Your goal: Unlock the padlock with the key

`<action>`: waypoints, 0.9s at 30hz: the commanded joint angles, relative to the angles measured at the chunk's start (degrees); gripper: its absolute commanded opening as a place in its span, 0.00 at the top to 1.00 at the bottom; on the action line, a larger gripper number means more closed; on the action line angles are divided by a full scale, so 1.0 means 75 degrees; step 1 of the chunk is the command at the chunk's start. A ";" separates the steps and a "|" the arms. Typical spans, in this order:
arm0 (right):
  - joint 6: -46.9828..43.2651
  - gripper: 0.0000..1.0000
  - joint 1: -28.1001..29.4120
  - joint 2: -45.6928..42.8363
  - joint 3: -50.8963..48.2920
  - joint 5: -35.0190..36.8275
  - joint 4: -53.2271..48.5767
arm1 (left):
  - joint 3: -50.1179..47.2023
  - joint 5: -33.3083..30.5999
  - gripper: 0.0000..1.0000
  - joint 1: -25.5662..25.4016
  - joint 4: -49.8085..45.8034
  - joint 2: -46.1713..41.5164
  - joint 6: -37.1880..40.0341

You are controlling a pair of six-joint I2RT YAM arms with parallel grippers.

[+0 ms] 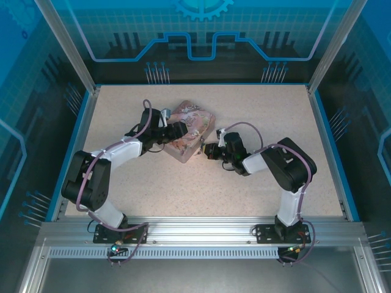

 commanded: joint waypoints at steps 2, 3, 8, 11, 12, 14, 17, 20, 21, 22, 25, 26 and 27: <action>0.0471 1.00 -0.0249 -0.0087 0.0248 0.0099 0.0634 | -0.0423 -0.0261 0.34 -0.0107 -0.1223 0.0331 0.0142; 0.0530 1.00 -0.0273 -0.0126 0.0256 0.0118 0.0632 | -0.0416 -0.0281 0.34 -0.0115 -0.1230 0.0331 0.0144; 0.0692 1.00 -0.0369 -0.0299 0.0317 0.0099 0.0612 | -0.0345 -0.0300 0.34 -0.0126 -0.1229 0.0400 0.0151; 0.0831 1.00 -0.0458 -0.0396 0.0316 0.0114 0.0658 | -0.0313 -0.0298 0.33 -0.0136 -0.1226 0.0423 0.0144; 0.0880 1.00 -0.0494 -0.0409 0.0324 0.0097 0.0689 | -0.0299 -0.0299 0.33 -0.0139 -0.1232 0.0425 0.0143; 0.0913 1.00 -0.0538 -0.0423 0.0341 0.0059 0.0701 | -0.0282 -0.0299 0.33 -0.0133 -0.1241 0.0430 0.0143; 0.0916 1.00 -0.0566 -0.0417 0.0404 -0.0023 0.0702 | -0.0256 -0.0287 0.33 -0.0144 -0.1254 0.0454 0.0143; 0.0902 1.00 -0.0578 -0.0349 0.0504 -0.0149 0.0657 | -0.0259 -0.0287 0.32 -0.0162 -0.1264 0.0471 0.0147; 0.0886 1.00 -0.0587 -0.0320 0.0565 -0.0206 0.0582 | -0.0259 -0.0283 0.32 -0.0174 -0.1274 0.0480 0.0147; 0.0875 1.00 -0.0589 -0.0289 0.0615 -0.0228 0.0496 | -0.0258 -0.0299 0.32 -0.0174 -0.1272 0.0483 0.0148; 0.0697 0.96 -0.0598 -0.0334 0.0465 -0.0061 0.0394 | -0.0277 -0.0321 0.32 -0.0174 -0.1243 0.0466 0.0133; 0.0558 0.94 -0.0623 -0.0394 0.0348 0.0021 0.0388 | -0.0270 -0.0316 0.32 -0.0174 -0.1242 0.0449 0.0138; 0.0408 0.91 -0.0690 -0.0440 0.0246 0.0031 0.0344 | -0.0265 -0.0302 0.32 -0.0174 -0.1240 0.0437 0.0132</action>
